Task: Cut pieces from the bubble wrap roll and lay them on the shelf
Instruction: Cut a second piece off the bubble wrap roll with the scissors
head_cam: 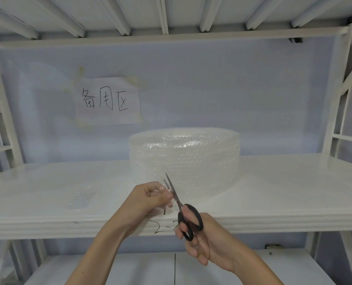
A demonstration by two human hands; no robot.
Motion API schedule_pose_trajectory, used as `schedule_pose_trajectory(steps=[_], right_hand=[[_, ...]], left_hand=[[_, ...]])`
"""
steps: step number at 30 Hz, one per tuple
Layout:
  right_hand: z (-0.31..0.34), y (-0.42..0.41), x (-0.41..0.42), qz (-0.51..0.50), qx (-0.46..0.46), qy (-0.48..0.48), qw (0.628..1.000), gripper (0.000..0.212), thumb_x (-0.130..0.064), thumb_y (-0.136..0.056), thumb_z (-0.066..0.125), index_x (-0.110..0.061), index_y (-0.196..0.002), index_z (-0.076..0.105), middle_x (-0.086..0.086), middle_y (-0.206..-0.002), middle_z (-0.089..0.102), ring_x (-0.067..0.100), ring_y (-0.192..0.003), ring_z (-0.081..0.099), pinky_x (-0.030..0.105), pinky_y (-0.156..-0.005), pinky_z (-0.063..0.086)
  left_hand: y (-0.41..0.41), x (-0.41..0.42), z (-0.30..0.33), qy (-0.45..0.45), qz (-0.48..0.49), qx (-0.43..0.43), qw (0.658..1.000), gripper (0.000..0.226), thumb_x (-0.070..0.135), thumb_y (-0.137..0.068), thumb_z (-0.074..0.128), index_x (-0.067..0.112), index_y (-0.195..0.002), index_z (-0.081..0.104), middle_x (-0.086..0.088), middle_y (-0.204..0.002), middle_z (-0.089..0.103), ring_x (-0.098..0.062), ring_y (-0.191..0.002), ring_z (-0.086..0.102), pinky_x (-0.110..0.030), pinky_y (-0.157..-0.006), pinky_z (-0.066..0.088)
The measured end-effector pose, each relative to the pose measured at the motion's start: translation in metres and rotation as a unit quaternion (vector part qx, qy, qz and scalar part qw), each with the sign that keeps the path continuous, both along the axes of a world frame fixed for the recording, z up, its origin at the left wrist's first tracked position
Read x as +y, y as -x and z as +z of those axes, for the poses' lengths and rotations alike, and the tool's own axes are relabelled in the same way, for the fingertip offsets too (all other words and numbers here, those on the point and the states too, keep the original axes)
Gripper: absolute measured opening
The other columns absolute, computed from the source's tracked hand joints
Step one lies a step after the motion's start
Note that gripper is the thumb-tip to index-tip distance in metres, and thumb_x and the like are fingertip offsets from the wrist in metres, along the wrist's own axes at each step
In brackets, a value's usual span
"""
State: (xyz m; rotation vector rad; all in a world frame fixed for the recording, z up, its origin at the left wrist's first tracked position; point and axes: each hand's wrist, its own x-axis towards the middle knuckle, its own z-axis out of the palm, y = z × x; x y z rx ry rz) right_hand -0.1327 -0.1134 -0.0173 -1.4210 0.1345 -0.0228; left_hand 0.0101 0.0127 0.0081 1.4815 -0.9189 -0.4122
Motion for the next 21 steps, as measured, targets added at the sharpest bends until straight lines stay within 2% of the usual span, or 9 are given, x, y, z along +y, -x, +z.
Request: schedule_pose_trajectory(steps=[4,9,12,16,18,21], right_hand=[[0.008,-0.001,0.000,0.013,0.016,0.001,1.000,0.049,-0.062,-0.077,0.061,-0.014,-0.071,0.054,-0.002,-0.069,0.059,0.012,-0.040,0.049,0.017,-0.028,0.036],[0.007,-0.003,0.000,-0.004,0.002,0.021,1.000,0.043,-0.056,-0.076,0.061,-0.014,-0.072,0.050,-0.002,-0.070,0.057,0.008,-0.036,0.044,0.016,-0.027,0.033],[0.006,-0.003,0.001,-0.011,0.004,0.020,1.000,0.042,-0.054,-0.074,0.062,-0.013,-0.072,0.050,-0.001,-0.071,0.056,0.007,-0.035,0.044,0.015,-0.028,0.031],[0.005,-0.003,0.003,-0.014,0.000,0.018,1.000,0.042,-0.053,-0.073,0.064,-0.013,-0.070,0.051,0.001,-0.072,0.056,0.007,-0.034,0.045,0.015,-0.028,0.032],[0.003,-0.004,0.003,-0.014,0.000,0.020,1.000,0.042,-0.053,-0.074,0.064,-0.013,-0.070,0.052,0.001,-0.071,0.055,0.007,-0.034,0.045,0.015,-0.028,0.033],[0.002,-0.004,0.003,-0.013,-0.005,0.016,1.000,0.042,-0.052,-0.075,0.065,-0.012,-0.070,0.052,0.001,-0.071,0.055,0.008,-0.034,0.045,0.016,-0.027,0.033]], left_hand=[[0.001,0.000,0.001,-0.007,-0.013,-0.009,1.000,0.018,0.011,-0.087,0.070,0.008,-0.071,0.061,0.005,-0.055,0.061,-0.002,-0.043,0.049,-0.013,-0.047,0.038],[-0.001,0.003,0.000,-0.006,-0.020,0.001,1.000,0.017,0.026,-0.076,0.072,0.014,-0.069,0.061,-0.002,-0.063,0.065,-0.006,-0.050,0.054,-0.016,-0.051,0.040],[0.003,0.002,0.001,0.038,-0.031,0.021,0.999,0.023,0.029,-0.081,0.064,0.016,-0.062,0.059,-0.006,-0.062,0.060,-0.008,-0.050,0.052,-0.014,-0.049,0.040],[0.010,0.000,0.003,0.093,0.000,0.052,0.994,0.037,0.036,-0.092,0.056,0.005,-0.071,0.055,-0.008,-0.060,0.052,-0.009,-0.049,0.050,-0.012,-0.049,0.042],[0.010,-0.002,0.003,0.107,0.024,0.071,0.991,0.031,0.028,-0.095,0.051,0.005,-0.076,0.057,-0.010,-0.061,0.051,-0.010,-0.047,0.051,-0.013,-0.046,0.042],[0.010,-0.004,0.001,0.094,0.045,0.039,0.994,0.018,0.014,-0.094,0.058,0.009,-0.077,0.058,-0.006,-0.061,0.053,-0.008,-0.045,0.048,-0.010,-0.044,0.038]])
